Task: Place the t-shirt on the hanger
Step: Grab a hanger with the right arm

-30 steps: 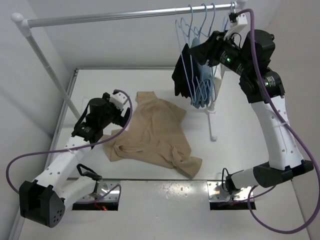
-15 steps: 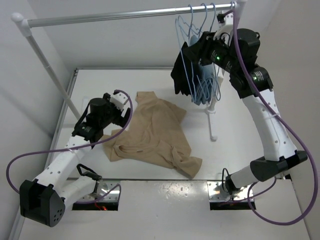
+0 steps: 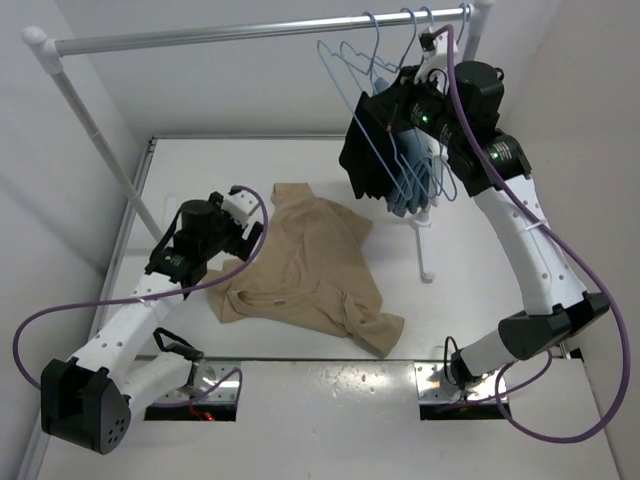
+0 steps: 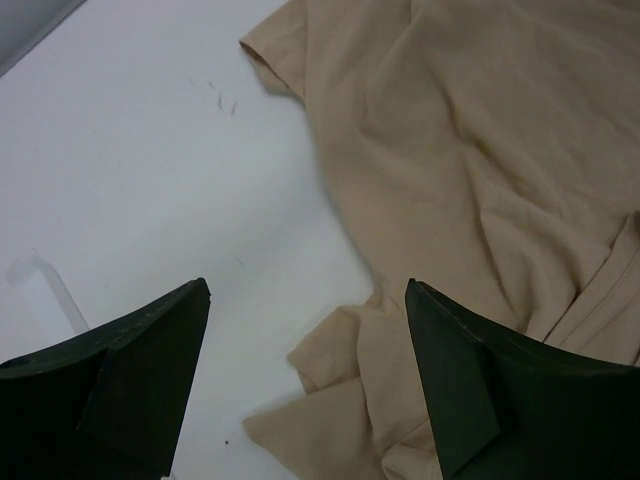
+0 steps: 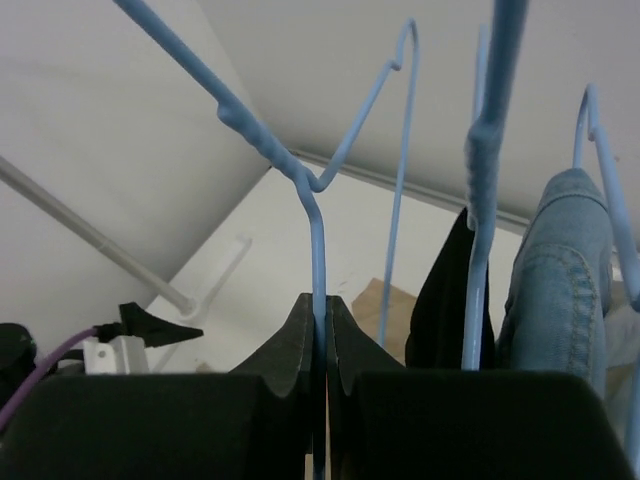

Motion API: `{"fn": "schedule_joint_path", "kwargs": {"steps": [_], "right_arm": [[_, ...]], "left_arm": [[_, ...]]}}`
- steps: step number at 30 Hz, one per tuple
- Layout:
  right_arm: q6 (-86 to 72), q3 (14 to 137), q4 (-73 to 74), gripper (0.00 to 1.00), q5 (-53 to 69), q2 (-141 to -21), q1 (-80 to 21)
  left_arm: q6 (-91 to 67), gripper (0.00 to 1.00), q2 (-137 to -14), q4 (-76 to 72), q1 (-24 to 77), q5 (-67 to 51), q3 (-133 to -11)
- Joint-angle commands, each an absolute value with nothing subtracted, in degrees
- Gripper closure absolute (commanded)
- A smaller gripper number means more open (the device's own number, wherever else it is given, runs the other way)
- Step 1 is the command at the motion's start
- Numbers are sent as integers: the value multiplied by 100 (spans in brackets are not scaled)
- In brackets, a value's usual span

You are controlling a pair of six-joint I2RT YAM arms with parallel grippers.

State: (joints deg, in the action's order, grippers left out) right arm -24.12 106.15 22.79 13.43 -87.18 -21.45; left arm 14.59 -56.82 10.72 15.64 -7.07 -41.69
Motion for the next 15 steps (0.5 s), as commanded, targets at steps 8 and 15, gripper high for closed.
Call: {"fn": "schedule_joint_path", "kwargs": {"steps": [8,15], "right_arm": [[-2004,10265,581,100,2231,-8121,-2276],[-2126,10266,-352,100,3680,-8173,-2381]], "left_arm": [[3229,20,-5572,2151,1503,-2325,-3920],[3884,17,-5887,2839,1793,-2189,-3692]]}}
